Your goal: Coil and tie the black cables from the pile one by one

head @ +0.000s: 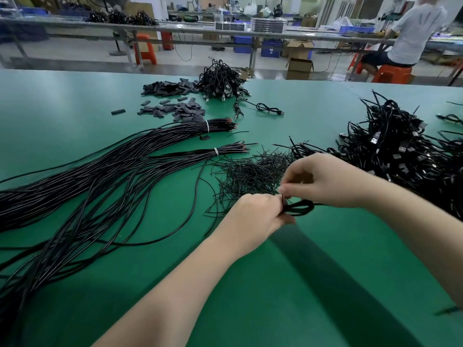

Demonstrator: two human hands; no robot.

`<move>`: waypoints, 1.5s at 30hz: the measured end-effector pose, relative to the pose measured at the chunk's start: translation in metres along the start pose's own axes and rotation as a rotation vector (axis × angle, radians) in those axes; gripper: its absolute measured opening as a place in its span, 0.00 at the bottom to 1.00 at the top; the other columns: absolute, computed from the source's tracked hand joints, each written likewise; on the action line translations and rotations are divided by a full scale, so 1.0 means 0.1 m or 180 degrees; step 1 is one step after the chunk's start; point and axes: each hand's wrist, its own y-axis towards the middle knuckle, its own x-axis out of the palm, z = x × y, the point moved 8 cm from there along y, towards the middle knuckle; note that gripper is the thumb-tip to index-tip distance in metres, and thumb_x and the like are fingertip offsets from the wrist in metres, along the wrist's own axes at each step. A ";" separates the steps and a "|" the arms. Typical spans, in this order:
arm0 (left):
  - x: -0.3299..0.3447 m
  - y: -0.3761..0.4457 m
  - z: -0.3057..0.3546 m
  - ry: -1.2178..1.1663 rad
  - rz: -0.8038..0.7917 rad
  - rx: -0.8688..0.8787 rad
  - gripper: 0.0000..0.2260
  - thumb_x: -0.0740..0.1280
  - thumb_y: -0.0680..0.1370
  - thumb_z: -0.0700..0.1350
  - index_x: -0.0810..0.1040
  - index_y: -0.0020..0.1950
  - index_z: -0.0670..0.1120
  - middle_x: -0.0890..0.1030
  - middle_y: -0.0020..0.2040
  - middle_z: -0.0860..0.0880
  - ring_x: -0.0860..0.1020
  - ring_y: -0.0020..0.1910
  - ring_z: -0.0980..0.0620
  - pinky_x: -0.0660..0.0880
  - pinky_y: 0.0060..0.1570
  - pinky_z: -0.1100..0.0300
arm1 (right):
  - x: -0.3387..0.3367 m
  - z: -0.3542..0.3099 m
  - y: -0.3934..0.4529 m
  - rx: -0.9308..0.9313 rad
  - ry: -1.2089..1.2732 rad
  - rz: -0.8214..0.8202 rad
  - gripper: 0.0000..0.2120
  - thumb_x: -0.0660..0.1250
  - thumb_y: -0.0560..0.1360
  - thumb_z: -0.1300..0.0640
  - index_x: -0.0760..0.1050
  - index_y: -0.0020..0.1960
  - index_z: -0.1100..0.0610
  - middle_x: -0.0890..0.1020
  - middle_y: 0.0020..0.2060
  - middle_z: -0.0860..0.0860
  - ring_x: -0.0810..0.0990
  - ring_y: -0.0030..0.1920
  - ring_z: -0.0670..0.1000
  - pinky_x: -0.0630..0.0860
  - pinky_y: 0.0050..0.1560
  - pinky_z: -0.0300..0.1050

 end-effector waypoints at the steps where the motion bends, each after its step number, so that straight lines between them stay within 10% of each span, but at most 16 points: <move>1: 0.00 0.01 0.07 0.0220 0.0028 0.0219 0.15 0.61 0.81 0.54 0.72 0.44 0.43 0.78 0.40 0.45 0.76 0.42 0.42 0.63 0.40 0.55 | 0.03 0.08 0.01 0.0133 0.0247 -0.0384 0.06 0.71 0.74 0.51 0.81 0.39 0.51 0.83 0.32 0.42 0.77 0.30 0.39 0.70 0.33 0.30; 5: -0.11 -0.09 0.25 0.0227 0.0811 0.0709 0.18 0.60 0.79 0.54 0.76 0.40 0.40 0.77 0.34 0.46 0.74 0.34 0.45 0.66 0.36 0.55 | 0.18 0.38 -0.11 0.0546 0.1664 -0.1208 0.07 0.70 0.70 0.52 0.80 0.38 0.55 0.81 0.34 0.54 0.75 0.31 0.48 0.69 0.31 0.38; 9: -0.12 -0.14 -0.01 -0.1474 0.1213 -0.0429 0.22 0.55 0.80 0.60 0.76 0.45 0.43 0.72 0.33 0.54 0.68 0.32 0.57 0.62 0.31 0.63 | 0.36 0.45 -0.19 0.0612 0.2994 -0.0329 0.07 0.69 0.68 0.55 0.76 0.40 0.59 0.80 0.30 0.52 0.76 0.30 0.45 0.70 0.29 0.34; 13: -0.06 -0.19 -0.31 -0.2372 0.1643 -0.1274 0.15 0.57 0.82 0.56 0.72 0.39 0.52 0.70 0.30 0.58 0.65 0.30 0.59 0.63 0.31 0.63 | 0.41 0.27 -0.28 0.0344 0.2245 0.1453 0.06 0.70 0.74 0.59 0.77 0.39 0.56 0.83 0.33 0.52 0.78 0.33 0.46 0.73 0.34 0.39; 18: -0.07 -0.21 -0.48 -0.2554 0.1800 -0.1605 0.10 0.57 0.83 0.53 0.73 0.46 0.52 0.74 0.36 0.50 0.70 0.37 0.62 0.68 0.41 0.66 | 0.42 0.04 -0.23 0.0374 0.1644 0.2037 0.08 0.69 0.75 0.57 0.78 0.37 0.52 0.80 0.30 0.40 0.74 0.31 0.40 0.68 0.34 0.31; 27: -0.07 -0.21 -0.58 -0.2863 0.1908 -0.1643 0.13 0.57 0.84 0.48 0.73 0.41 0.52 0.76 0.37 0.56 0.74 0.40 0.56 0.73 0.44 0.56 | 0.57 0.01 -0.18 0.0558 0.1931 0.2040 0.03 0.71 0.74 0.55 0.81 0.42 0.48 0.84 0.36 0.40 0.82 0.38 0.42 0.78 0.40 0.37; 35: -0.03 -0.18 -0.56 -0.3351 0.1817 -0.1651 0.14 0.56 0.84 0.48 0.71 0.41 0.46 0.75 0.28 0.55 0.72 0.25 0.57 0.69 0.25 0.66 | 0.50 0.07 -0.12 0.0496 0.2182 0.1696 0.02 0.74 0.72 0.58 0.85 0.44 0.53 0.83 0.28 0.44 0.80 0.28 0.42 0.73 0.37 0.30; 45: 0.04 -0.14 -0.56 -0.3494 0.1636 -0.1475 0.13 0.58 0.83 0.50 0.75 0.42 0.49 0.77 0.32 0.56 0.76 0.31 0.58 0.75 0.32 0.63 | 0.41 0.08 -0.11 0.0630 0.0800 0.1444 0.02 0.72 0.73 0.54 0.84 0.42 0.49 0.82 0.33 0.40 0.80 0.39 0.42 0.75 0.44 0.37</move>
